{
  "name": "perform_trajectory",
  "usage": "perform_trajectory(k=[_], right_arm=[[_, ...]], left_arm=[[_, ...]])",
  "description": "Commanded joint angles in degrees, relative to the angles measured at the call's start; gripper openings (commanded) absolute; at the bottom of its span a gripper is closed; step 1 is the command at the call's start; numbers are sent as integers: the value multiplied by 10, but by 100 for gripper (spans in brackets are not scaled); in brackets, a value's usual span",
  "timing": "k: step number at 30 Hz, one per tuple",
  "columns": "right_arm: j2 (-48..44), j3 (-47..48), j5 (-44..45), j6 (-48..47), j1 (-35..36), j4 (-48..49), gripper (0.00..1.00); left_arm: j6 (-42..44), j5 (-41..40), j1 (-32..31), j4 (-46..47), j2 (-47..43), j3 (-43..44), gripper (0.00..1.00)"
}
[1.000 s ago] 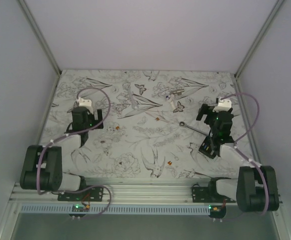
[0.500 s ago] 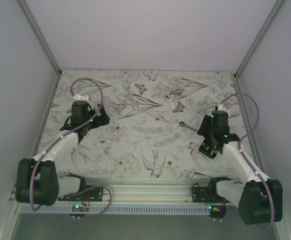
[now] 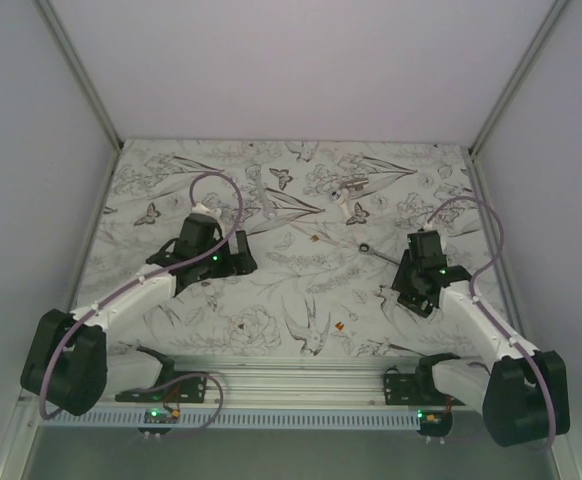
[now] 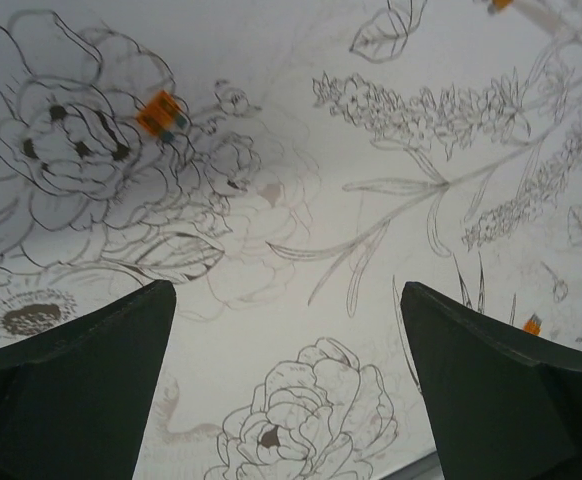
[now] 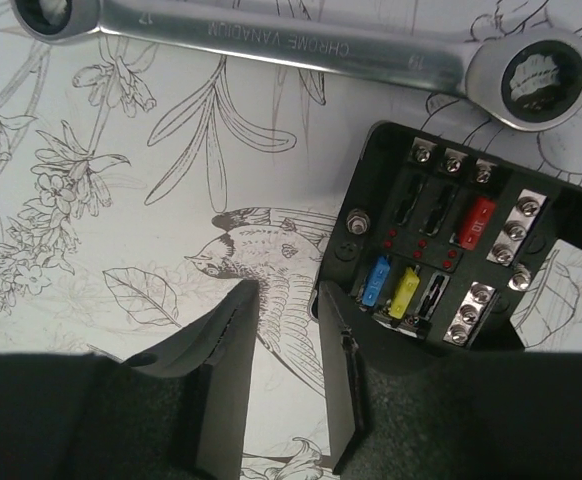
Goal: Snap on the fuse box
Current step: Move the fuse box base at the center of the board.
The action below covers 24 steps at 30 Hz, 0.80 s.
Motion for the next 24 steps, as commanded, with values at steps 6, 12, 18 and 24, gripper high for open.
perform_trajectory(k=[6, 12, 18, 24], right_arm=[[34, -12, 37, 33, 25, 26, 32], [49, -18, 47, 38, 36, 26, 32], [68, -15, 58, 35, 48, 27, 18], [57, 14, 69, 23, 97, 2, 0]], left_arm=[[12, -24, -35, -47, 6, 5, 100], [22, -29, -39, -48, 10, 8, 100], [29, -38, -39, -47, 10, 3, 100], [35, -58, -39, -47, -10, -7, 100]])
